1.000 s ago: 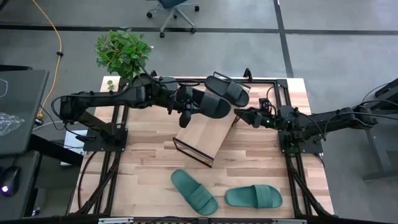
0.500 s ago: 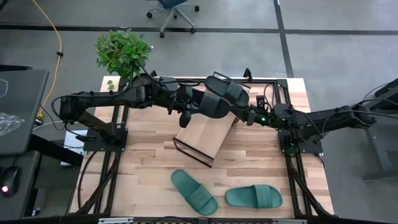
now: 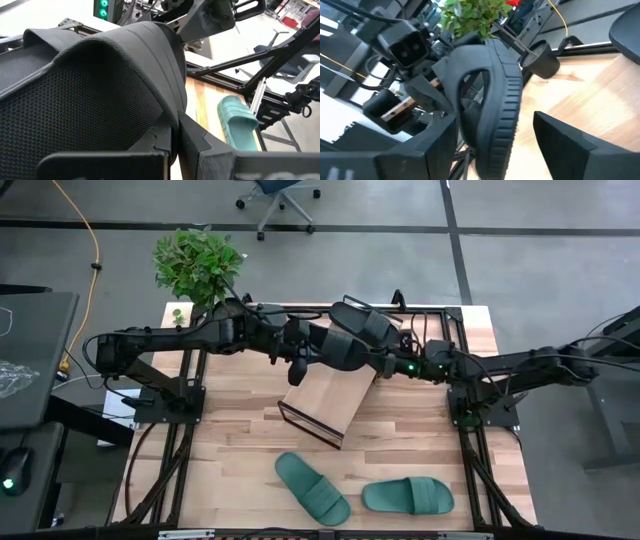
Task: Pick and place slides into the shelf
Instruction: Put the black slipper on the shelf
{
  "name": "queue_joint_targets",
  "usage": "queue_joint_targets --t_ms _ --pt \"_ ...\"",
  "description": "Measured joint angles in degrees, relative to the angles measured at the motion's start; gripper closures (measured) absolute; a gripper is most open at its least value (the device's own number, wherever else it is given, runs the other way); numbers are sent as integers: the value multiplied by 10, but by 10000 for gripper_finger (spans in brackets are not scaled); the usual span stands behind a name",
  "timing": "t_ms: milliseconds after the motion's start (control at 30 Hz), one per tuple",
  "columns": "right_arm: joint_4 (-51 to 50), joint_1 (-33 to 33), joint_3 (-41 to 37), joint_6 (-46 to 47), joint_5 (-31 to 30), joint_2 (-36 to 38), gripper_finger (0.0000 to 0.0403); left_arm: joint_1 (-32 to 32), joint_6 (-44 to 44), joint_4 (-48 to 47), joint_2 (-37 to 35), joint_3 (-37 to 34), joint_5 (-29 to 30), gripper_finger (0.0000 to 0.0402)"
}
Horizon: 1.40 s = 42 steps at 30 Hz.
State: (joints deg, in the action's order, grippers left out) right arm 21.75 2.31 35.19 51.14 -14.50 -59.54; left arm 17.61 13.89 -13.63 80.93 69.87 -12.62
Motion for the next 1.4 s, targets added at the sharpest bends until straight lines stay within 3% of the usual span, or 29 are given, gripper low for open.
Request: queue_joint_targets --t_ms 433,600,867,1100,1400 --pt "-4 0 3 5 0 -12 320 0 -6 0 0 0 3 401" --pt "-6 0 3 0 -2 -12 366 0 -8 0 0 0 4 394" --pt "-44 -7 3 3 -29 0 377 0 -17 1 0 0 2 336" --pt "-148 -20 3 9 -58 66 379 0 -17 3 0 0 3 285" --pt "-303 -65 3 109 -116 159 379 1 -36 10 -4 1 40 273"
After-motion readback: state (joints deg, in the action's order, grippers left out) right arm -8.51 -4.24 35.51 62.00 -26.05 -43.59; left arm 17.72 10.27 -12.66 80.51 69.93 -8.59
